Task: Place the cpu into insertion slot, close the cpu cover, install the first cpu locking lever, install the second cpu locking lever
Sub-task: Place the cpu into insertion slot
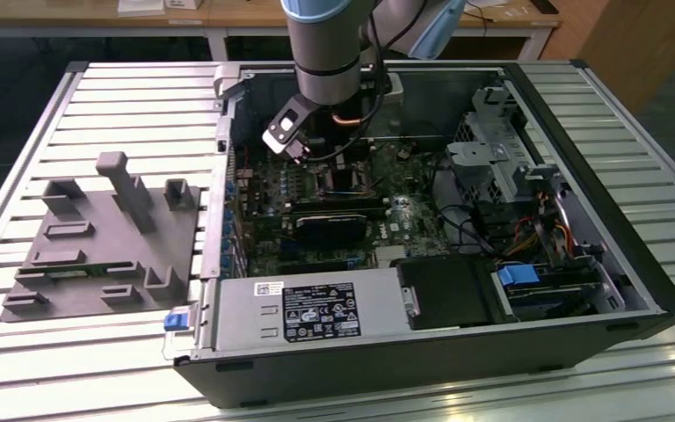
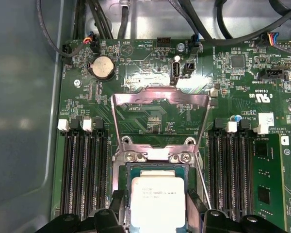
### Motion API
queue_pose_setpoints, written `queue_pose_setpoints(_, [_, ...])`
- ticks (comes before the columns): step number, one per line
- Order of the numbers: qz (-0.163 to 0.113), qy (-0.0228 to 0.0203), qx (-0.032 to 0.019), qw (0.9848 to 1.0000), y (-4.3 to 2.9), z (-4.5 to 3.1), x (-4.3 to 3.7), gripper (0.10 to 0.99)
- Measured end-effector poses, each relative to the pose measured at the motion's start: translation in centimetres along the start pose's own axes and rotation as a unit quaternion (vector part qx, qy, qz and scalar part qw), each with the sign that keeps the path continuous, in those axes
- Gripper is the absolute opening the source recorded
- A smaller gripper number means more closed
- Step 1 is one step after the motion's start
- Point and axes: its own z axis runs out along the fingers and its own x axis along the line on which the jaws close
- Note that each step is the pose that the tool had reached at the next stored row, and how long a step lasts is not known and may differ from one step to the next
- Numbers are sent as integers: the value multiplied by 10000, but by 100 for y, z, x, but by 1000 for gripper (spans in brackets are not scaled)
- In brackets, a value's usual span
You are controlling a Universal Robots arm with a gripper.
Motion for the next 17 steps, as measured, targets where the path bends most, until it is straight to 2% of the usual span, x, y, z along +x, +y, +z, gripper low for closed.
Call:
queue_pose_setpoints(1, [0, 1, 12, 10000, 3, 2, 1, 612])
queue_pose_setpoints(4, [8, -2, 182, 9998, 22, 4, 0, 612])
queue_pose_setpoints(5, [10, -3, 228, 9997, 27, 4, 0, 612])
queue_pose_setpoints(6, [10, -4, 249, 9997, 28, 4, 0, 612])
queue_pose_setpoints(10, [11, -3, 251, 9997, 32, 6, 1, 612])
queue_pose_setpoints(14, [12, -3, 263, 9997, 89, 13, 1, 612])
queue_pose_setpoints(17, [12, -3, 264, 9997, 94, 14, 0, 612])
